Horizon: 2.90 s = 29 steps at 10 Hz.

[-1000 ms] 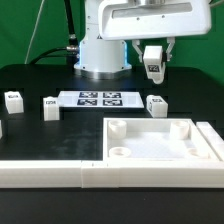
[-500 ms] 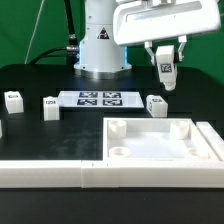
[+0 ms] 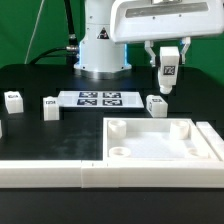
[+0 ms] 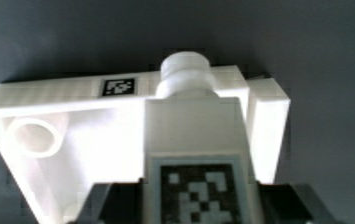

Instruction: Assemble one leg

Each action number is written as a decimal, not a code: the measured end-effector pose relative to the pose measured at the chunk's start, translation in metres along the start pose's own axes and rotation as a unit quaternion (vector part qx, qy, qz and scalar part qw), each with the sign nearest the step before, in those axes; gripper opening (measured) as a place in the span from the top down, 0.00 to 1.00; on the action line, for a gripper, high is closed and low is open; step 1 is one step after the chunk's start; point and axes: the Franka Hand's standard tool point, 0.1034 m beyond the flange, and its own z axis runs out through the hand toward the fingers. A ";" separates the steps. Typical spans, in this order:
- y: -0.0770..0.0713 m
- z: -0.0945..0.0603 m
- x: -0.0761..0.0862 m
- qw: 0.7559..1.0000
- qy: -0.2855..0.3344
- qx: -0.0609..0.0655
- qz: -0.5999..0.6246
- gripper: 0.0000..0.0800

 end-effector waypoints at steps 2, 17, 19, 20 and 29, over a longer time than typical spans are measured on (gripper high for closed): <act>0.000 0.000 0.000 1.000 0.000 0.000 0.000 0.64; -0.005 0.054 0.112 0.979 0.153 -0.017 -0.133 0.64; -0.017 0.062 0.126 0.981 0.139 -0.011 -0.136 0.64; -0.019 0.067 0.126 0.981 0.137 -0.011 -0.137 0.64; -0.022 0.079 0.126 0.981 0.136 -0.011 -0.140 0.64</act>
Offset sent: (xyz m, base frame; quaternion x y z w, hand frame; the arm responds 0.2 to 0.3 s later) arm 0.0703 -0.0177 0.0050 -0.0569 0.0518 -0.2066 0.9754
